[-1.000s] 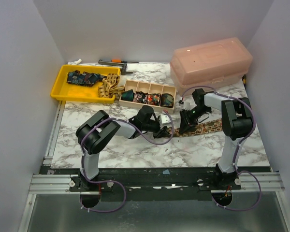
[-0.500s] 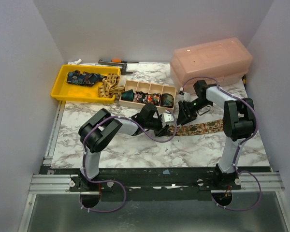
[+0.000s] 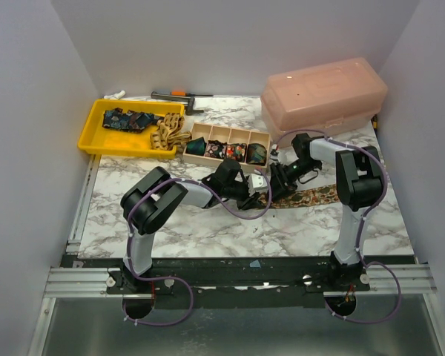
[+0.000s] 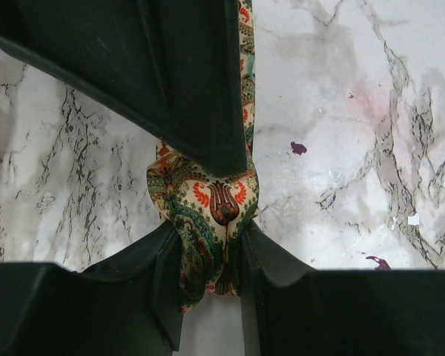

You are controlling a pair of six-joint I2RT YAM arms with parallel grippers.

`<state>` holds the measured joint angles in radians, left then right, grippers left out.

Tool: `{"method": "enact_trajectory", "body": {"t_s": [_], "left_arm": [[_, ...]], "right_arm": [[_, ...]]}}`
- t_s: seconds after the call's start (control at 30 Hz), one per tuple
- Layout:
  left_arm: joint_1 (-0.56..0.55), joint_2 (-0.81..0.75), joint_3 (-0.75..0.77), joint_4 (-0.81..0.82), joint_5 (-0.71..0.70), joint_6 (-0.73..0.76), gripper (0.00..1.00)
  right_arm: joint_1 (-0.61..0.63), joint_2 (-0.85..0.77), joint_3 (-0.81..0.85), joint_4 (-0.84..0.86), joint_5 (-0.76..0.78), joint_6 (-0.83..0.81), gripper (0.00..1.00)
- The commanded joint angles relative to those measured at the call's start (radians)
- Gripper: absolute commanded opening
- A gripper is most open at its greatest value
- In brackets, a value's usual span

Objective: Roll the ties
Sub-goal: Roll the tie at the center of the board.

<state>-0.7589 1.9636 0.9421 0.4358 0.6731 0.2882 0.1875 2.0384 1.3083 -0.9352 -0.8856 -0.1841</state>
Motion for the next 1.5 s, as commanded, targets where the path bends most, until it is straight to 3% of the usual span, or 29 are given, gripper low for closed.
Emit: {"method": "enact_trajectory", "body": {"t_s": [0.0, 0.2, 0.27, 0.3, 0.4, 0.5, 0.63, 0.87, 1.07, 1.2, 1.47], "left_arm": [[0.000, 0.055, -0.026, -0.184, -0.079, 0.031, 0.30], [0.000, 0.053, -0.029, -0.181, -0.072, 0.037, 0.31], [0.000, 0.054, -0.029, -0.183, -0.070, 0.038, 0.32], [0.000, 0.052, -0.029, -0.182, -0.072, 0.036, 0.35], [0.008, 0.023, -0.068, -0.100, -0.052, -0.001, 0.57], [0.040, -0.033, -0.148, 0.113, 0.015, -0.066, 0.75], [0.050, -0.102, -0.203, 0.305, 0.081, -0.086, 0.87], [0.050, -0.109, -0.219, 0.451, 0.016, -0.119, 0.87], [0.023, -0.086, -0.180, 0.365, 0.100, -0.055, 0.87], [-0.008, -0.065, -0.172, 0.323, 0.074, 0.009, 0.87], [-0.052, 0.003, -0.081, 0.199, -0.090, 0.053, 0.66]], "right_arm": [[0.005, 0.032, -0.014, 0.012, -0.088, -0.021, 0.49], [0.006, 0.048, -0.003, 0.022, -0.112, -0.017, 0.40], [0.006, 0.049, 0.002, 0.024, -0.101, -0.015, 0.20], [0.006, 0.046, -0.002, 0.036, -0.079, -0.004, 0.02], [0.006, 0.040, -0.028, 0.061, 0.008, 0.015, 0.00], [0.006, 0.031, -0.064, 0.109, 0.101, 0.045, 0.00], [0.006, 0.035, -0.091, 0.149, 0.196, 0.067, 0.00], [0.006, 0.013, -0.087, 0.148, 0.162, 0.047, 0.00], [0.007, -0.020, -0.083, 0.142, 0.101, 0.043, 0.00], [0.010, -0.046, -0.080, 0.141, 0.073, 0.041, 0.00], [0.016, -0.073, -0.081, 0.138, 0.014, 0.048, 0.00]]}}
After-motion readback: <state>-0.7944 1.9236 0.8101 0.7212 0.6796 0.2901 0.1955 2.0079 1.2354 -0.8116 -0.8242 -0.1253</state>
